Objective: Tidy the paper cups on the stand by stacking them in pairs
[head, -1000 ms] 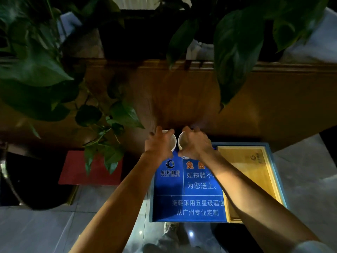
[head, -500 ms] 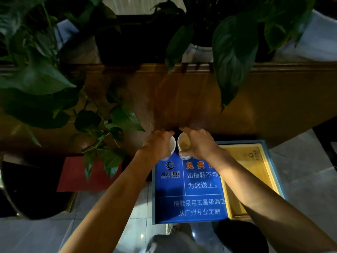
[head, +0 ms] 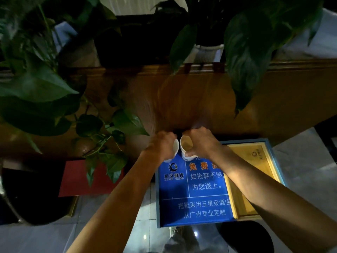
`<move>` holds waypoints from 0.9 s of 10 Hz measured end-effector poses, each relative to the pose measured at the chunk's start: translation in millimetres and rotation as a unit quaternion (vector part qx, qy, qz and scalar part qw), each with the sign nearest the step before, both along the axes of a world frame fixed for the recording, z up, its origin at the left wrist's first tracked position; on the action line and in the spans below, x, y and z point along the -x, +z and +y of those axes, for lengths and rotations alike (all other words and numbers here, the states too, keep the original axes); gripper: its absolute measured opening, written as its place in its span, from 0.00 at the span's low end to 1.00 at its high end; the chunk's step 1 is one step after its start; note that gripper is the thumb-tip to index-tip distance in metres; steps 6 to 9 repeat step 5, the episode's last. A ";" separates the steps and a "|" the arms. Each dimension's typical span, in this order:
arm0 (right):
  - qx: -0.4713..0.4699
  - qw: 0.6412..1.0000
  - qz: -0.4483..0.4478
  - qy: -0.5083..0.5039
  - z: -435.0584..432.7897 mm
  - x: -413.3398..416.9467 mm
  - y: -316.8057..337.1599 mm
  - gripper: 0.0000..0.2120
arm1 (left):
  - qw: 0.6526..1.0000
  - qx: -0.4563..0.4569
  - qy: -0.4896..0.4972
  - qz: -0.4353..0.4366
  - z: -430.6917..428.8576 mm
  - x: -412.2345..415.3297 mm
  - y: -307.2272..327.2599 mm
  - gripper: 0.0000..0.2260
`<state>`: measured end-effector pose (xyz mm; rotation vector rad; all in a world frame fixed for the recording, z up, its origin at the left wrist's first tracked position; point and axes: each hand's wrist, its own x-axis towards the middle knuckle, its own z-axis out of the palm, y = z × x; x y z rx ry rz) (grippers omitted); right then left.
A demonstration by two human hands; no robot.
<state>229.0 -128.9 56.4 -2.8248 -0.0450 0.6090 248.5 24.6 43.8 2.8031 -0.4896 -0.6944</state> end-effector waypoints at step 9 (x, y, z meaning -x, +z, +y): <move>-0.025 0.999 -0.029 -0.002 -8.4 39.1 1.4 0.54 | 0.999 -0.029 -0.002 -0.042 -3.9 35.0 15.4 0.44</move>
